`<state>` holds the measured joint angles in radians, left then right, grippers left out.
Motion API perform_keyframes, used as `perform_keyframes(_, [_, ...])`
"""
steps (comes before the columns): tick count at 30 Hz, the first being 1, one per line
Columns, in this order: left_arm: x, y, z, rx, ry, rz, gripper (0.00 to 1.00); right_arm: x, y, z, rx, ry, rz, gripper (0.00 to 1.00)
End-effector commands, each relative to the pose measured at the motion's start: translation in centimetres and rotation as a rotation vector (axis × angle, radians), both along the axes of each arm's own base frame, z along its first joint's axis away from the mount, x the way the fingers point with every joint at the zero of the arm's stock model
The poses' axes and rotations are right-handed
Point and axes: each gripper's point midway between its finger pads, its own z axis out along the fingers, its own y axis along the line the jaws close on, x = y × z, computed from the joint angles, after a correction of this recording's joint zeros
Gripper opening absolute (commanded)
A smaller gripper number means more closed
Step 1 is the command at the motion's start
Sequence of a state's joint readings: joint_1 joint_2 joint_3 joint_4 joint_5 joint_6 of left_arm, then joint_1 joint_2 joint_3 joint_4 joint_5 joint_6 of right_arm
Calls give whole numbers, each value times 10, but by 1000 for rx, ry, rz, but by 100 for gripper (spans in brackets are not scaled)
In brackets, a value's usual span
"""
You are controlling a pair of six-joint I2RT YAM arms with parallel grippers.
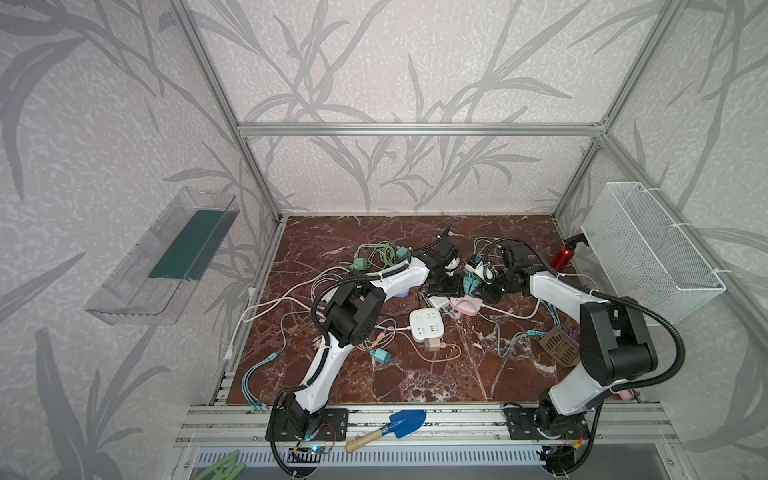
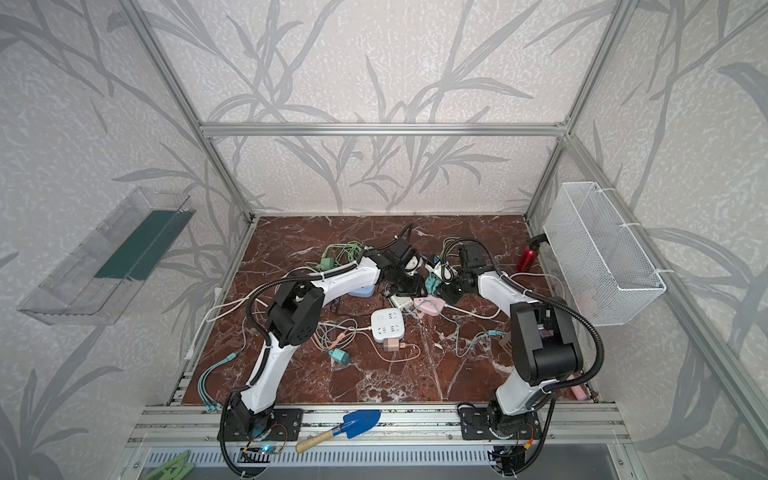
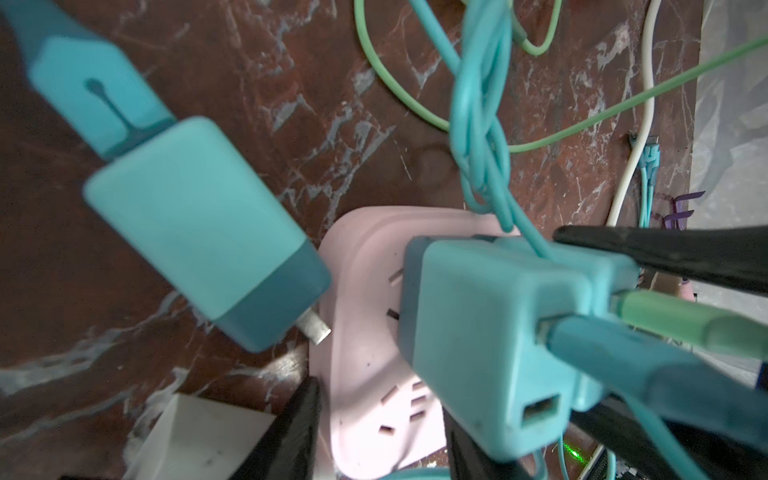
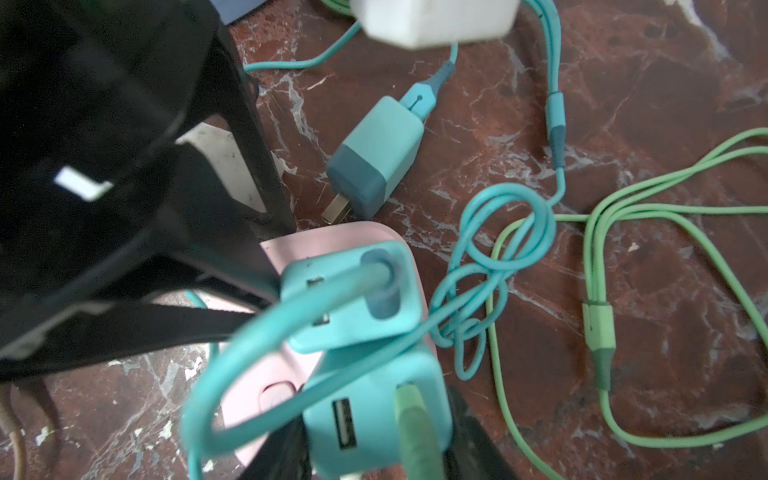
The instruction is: Pull the plug off the socket
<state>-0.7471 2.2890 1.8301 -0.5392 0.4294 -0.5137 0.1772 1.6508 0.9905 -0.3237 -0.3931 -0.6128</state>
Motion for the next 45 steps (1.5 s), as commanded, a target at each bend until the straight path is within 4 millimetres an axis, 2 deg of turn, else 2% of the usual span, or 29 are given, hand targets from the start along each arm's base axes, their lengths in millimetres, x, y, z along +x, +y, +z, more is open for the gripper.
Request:
perform_keyframes(1, [-3, 8, -16, 79, 16, -3, 47, -1, 6, 11, 22, -8, -3, 32])
perform_keyframes(6, [-3, 14, -22, 125, 8, -2, 45, 3, 7, 23, 52, -21, -40, 25])
perform_keyframes(9, [-5, 14, -28, 159, 8, -20, 45, 8, 7, 34, 130, -30, -83, 24])
perform_keyframes(14, [-8, 11, -37, 198, 21, -43, 45, 7, 5, 36, 127, -22, -115, 20])
perform_keyframes(17, [-7, 12, -38, 206, 20, -41, 45, 4, 3, 32, 121, -31, -132, 19])
perform_keyframes(19, [-7, 12, -39, 221, 13, -47, 45, 1, 5, 22, 58, -31, -121, 18])
perform_keyframes(21, [-8, 14, -39, 259, -7, -65, 45, -3, 10, 10, -18, -13, -97, 17])
perform_keyframes(25, [-12, 13, -43, 290, -13, -86, 45, -2, 16, 0, -56, 21, -110, 16])
perform_keyframes(29, [-14, 17, -48, 314, -14, -87, 45, 6, 17, 11, -68, 10, -130, 15])
perform_keyframes(35, [-14, 25, -51, 353, -25, -89, 44, 13, 3, 27, -48, 17, -190, 13])
perform_keyframes(39, [-15, 26, -53, 337, -3, -82, 43, 9, -6, 39, 59, -21, -238, 13])
perform_keyframes(45, [-11, 27, -51, 341, -21, -79, 42, 1, -11, 40, 78, -56, -271, 12])
